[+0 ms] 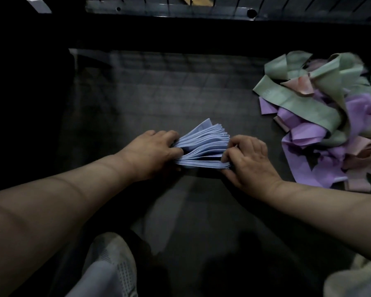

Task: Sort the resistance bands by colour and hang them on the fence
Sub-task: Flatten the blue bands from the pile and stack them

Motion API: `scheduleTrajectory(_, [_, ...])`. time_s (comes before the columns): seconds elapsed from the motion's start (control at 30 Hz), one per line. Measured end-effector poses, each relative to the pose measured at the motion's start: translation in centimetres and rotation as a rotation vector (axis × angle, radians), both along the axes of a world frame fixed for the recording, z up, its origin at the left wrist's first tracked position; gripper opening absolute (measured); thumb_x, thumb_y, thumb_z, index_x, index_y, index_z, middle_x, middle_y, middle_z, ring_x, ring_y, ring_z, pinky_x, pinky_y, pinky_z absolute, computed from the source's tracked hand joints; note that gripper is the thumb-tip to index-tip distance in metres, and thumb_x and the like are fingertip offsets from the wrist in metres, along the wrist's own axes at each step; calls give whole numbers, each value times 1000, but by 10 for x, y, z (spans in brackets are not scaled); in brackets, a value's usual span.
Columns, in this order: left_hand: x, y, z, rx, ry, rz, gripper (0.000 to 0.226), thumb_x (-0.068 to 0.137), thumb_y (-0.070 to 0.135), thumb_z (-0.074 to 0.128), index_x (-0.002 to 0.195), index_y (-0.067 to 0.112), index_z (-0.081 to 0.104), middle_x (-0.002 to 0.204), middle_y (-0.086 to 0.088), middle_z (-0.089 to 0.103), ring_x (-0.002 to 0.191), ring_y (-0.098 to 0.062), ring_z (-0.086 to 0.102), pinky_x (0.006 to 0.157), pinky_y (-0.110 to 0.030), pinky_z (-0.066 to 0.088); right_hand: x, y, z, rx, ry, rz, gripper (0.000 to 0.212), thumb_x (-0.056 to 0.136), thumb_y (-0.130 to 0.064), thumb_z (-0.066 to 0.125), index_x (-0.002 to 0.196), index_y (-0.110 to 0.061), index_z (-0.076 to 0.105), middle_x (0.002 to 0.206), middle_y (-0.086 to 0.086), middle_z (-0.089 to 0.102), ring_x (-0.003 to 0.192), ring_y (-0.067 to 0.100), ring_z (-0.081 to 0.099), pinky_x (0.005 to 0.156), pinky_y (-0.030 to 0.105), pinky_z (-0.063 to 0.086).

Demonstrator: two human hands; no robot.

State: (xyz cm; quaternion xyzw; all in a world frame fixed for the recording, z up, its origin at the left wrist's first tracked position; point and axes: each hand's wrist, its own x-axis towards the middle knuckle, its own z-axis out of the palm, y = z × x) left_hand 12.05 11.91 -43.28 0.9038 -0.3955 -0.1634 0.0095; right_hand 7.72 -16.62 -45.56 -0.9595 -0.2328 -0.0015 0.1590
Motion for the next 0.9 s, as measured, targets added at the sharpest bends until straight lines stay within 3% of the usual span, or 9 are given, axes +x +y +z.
scheduleTrajectory(0.27, [0,-5,-3,28,-20,-7,50,83,67,38,100,28,64,116,-11,54,89,-30,61,73,-38,48,-7,-3,3,87,112,-191,32,66,-26,86,90,-19,66,111,12,48,100,29,46,86,36,29])
scheduleTrajectory(0.37, [-1,-5,-5,20,-57,-8,44,84,65,50,106,28,62,115,-10,55,88,-29,61,71,-36,47,-10,-4,4,263,236,-312,29,72,-18,81,94,-22,63,115,1,39,104,26,50,89,40,45])
scheduleTrajectory(0.47, [-1,-3,-5,-13,-75,9,47,85,65,47,116,30,54,112,-9,56,85,-29,61,69,-36,46,-12,-11,3,341,314,-295,35,77,-15,76,97,-32,55,113,-11,36,101,26,55,91,47,51])
scheduleTrajectory(0.53, [-1,-4,-5,-16,-72,9,48,86,65,41,113,29,56,113,-10,55,86,-29,60,69,-36,46,-12,-13,3,341,344,-260,37,77,-17,75,99,-36,51,114,-10,37,101,28,56,91,50,51])
scheduleTrajectory(0.67, [-4,-11,-8,-23,-63,-7,43,83,58,50,98,21,65,120,-17,56,87,-34,62,67,-40,51,-10,-11,2,381,334,-261,32,79,-17,74,99,-27,52,110,-5,42,97,21,53,90,52,49])
scheduleTrajectory(0.77, [-4,-15,-9,-38,-63,-1,49,82,58,43,97,18,67,118,-17,58,87,-34,63,66,-39,51,-4,-7,4,399,353,-317,34,81,-23,73,98,-33,45,104,-5,46,94,19,53,88,49,49])
scheduleTrajectory(0.9, [-7,-15,-7,-76,-51,41,52,83,63,45,113,24,60,120,-14,53,91,-31,60,68,-37,49,5,-4,6,361,443,-420,48,77,-28,81,111,-24,47,111,-4,50,103,18,56,94,39,49])
